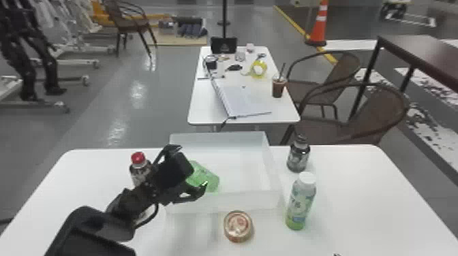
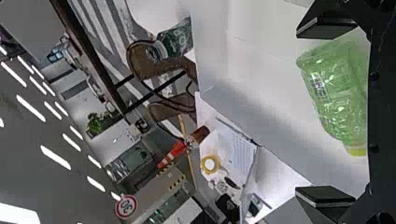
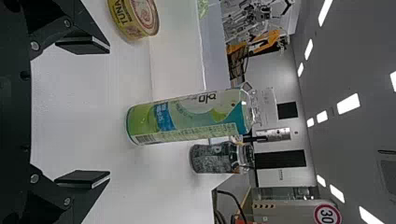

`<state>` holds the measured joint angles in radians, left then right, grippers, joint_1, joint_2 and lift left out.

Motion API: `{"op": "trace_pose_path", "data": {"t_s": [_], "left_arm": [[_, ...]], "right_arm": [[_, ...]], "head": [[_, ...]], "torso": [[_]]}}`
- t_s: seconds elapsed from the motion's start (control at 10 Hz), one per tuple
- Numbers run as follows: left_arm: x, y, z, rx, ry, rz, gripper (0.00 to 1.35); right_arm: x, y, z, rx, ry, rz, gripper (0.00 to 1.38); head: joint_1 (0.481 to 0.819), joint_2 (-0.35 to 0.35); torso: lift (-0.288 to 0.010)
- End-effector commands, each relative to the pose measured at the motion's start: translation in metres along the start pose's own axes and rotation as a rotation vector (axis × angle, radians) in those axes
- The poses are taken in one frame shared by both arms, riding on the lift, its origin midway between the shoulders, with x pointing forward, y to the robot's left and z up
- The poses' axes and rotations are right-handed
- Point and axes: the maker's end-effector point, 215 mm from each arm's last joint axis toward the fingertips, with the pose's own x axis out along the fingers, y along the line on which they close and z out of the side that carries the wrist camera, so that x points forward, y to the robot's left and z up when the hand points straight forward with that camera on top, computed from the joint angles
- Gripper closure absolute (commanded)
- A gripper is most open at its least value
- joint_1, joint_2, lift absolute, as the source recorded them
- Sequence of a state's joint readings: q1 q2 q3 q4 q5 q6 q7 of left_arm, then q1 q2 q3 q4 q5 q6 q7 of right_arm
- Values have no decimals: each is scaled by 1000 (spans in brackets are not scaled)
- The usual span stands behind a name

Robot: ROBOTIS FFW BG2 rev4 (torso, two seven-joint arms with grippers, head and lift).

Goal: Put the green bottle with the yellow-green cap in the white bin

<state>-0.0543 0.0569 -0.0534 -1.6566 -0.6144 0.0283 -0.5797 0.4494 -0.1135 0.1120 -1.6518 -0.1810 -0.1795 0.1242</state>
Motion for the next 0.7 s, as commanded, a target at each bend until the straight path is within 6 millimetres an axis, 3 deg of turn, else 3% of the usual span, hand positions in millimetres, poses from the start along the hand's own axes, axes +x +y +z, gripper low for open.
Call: {"op": "trace_pose_path", "data": {"t_s": [0.0, 0.4, 0.6], "left_arm": [[-35, 13, -22, -95, -4, 93, 119], [-145, 45, -102, -302, -12, 342, 119], [-195, 50, -125, -382, -37, 488, 119]], "right_arm": [[-1, 0, -1, 0, 1, 0, 323], [0, 0, -1, -1, 3, 1, 325], [-1, 1, -1, -1, 3, 1, 325]], "head": [[549, 0], [549, 0], [549, 0]], "torso": [[-100], [-100], [-100]]}}
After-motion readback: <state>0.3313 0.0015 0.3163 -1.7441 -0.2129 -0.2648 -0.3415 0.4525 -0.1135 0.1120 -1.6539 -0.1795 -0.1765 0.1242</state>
